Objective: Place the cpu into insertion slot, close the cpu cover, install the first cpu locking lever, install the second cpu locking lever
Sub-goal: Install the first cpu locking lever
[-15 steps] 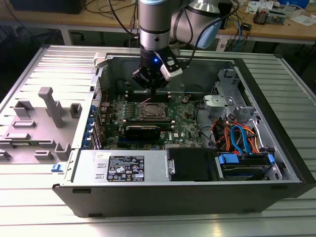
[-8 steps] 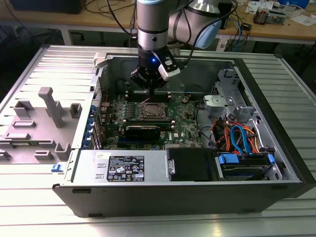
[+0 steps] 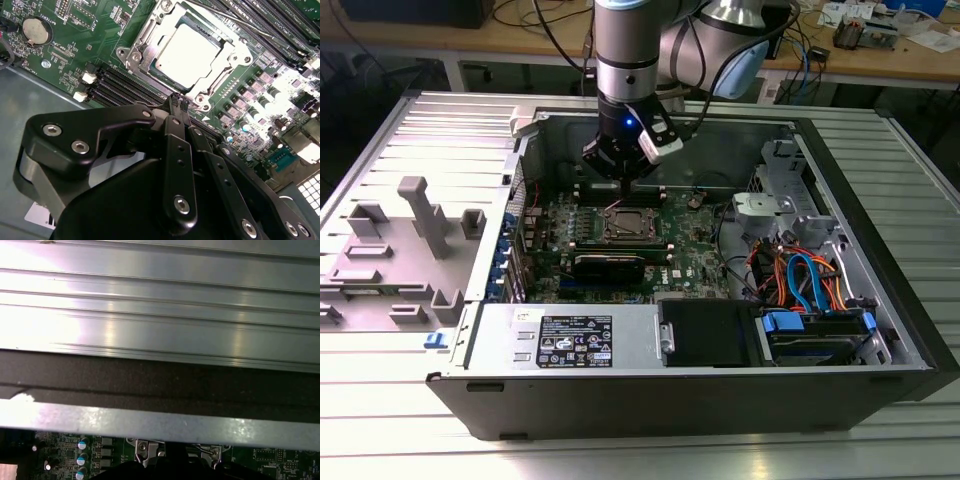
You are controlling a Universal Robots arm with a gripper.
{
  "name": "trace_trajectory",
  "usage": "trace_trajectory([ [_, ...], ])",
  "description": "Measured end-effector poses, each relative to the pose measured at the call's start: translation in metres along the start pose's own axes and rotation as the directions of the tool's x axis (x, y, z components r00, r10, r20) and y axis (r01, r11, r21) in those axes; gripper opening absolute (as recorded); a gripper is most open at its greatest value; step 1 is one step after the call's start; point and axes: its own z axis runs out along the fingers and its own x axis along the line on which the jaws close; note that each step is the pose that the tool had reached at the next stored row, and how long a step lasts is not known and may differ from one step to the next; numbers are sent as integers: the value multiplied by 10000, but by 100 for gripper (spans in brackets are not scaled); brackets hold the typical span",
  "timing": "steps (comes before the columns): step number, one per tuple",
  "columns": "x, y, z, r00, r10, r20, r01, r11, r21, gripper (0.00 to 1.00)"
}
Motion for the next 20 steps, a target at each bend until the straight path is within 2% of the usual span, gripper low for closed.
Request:
trace_trajectory([
  [13,-1,43,23,10000,17,0,-17,10000,0,11],
  [20,-89,38,70,10000,55,0,-55,10000,1,11],
])
